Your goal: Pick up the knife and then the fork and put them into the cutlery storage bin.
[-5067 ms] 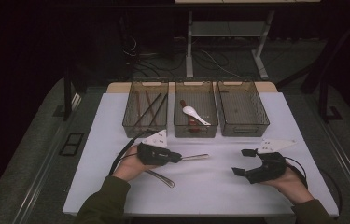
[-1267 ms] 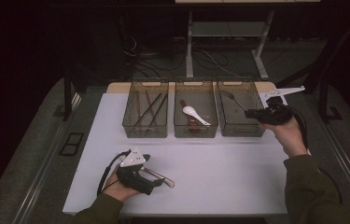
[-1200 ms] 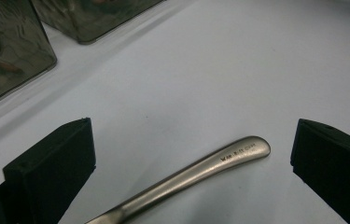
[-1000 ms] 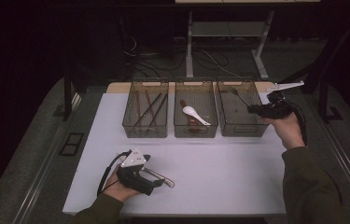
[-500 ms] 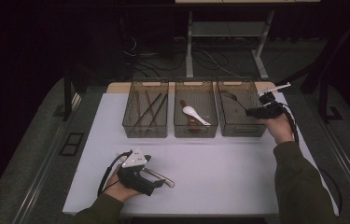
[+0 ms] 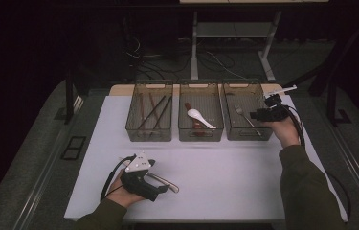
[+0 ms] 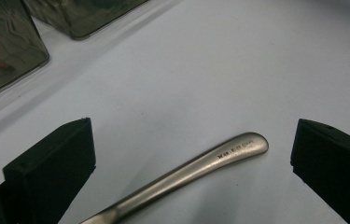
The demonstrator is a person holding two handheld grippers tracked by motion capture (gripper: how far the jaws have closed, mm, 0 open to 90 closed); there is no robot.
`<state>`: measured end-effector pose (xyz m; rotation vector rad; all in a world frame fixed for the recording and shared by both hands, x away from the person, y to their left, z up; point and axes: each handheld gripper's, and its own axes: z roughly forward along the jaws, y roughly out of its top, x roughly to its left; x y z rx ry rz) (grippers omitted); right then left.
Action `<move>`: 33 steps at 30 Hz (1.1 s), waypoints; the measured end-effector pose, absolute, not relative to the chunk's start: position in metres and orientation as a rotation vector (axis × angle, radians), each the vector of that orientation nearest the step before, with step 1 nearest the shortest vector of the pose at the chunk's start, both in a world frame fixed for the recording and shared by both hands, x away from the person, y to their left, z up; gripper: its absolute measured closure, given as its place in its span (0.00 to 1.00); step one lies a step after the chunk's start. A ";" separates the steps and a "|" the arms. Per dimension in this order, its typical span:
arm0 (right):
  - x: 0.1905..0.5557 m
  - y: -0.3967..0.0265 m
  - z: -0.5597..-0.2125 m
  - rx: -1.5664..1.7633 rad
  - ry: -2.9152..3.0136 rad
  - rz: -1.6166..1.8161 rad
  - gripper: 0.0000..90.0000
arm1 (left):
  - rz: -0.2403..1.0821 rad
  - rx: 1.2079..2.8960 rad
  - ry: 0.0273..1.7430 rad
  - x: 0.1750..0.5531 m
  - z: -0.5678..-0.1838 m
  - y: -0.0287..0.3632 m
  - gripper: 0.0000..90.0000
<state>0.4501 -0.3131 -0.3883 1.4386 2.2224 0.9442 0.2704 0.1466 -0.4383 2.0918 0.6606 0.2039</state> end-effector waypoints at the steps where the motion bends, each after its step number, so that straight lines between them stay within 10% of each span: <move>1: 0.449 -0.314 -0.387 1.442 2.216 0.964 0.61 | 0.205 2.093 0.660 0.270 -0.438 0.147 0.00; 11: 0.425 -0.315 -0.363 1.369 2.145 1.144 0.31 | 0.204 2.094 0.661 0.271 -0.439 0.146 0.00; 33: 0.319 -0.294 -0.394 1.168 2.223 1.267 0.20 | 0.212 2.127 0.663 0.270 -0.435 0.151 0.16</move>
